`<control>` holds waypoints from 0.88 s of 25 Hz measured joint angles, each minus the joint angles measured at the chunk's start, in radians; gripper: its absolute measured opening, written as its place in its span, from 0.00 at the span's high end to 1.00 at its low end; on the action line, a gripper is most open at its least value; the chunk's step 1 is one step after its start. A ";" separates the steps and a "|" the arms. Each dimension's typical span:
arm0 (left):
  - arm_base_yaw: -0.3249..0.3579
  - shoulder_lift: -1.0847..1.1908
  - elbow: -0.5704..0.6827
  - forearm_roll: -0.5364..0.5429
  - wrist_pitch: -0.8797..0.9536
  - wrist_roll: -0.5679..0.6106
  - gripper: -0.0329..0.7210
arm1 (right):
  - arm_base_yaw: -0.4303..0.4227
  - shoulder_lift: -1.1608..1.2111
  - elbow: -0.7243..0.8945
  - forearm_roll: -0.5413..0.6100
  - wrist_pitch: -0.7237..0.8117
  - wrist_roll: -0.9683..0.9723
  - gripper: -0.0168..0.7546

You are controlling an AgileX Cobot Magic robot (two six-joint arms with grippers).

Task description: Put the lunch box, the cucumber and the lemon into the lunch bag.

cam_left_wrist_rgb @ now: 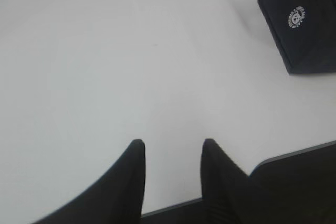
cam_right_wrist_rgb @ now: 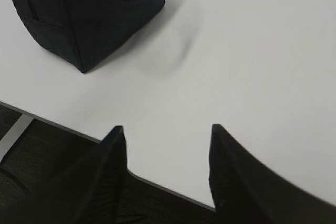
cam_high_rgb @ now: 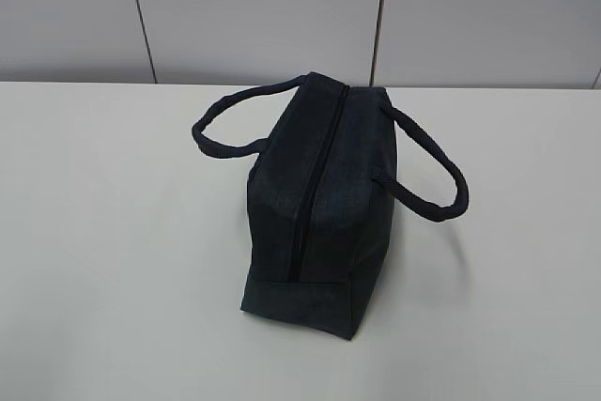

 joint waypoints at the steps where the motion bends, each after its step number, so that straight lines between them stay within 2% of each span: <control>1: 0.004 0.000 0.000 0.000 0.000 0.000 0.64 | -0.002 0.000 0.000 0.000 0.000 0.000 0.48; 4: 0.010 0.000 0.000 0.000 0.000 0.000 0.64 | -0.037 0.000 0.000 0.000 0.000 0.000 0.48; 9: 0.010 0.000 0.000 0.000 -0.001 0.000 0.64 | -0.186 0.000 0.000 0.000 0.000 0.000 0.48; 22: 0.014 0.000 0.000 0.000 -0.001 0.000 0.64 | -0.202 0.000 0.000 0.000 0.000 0.000 0.48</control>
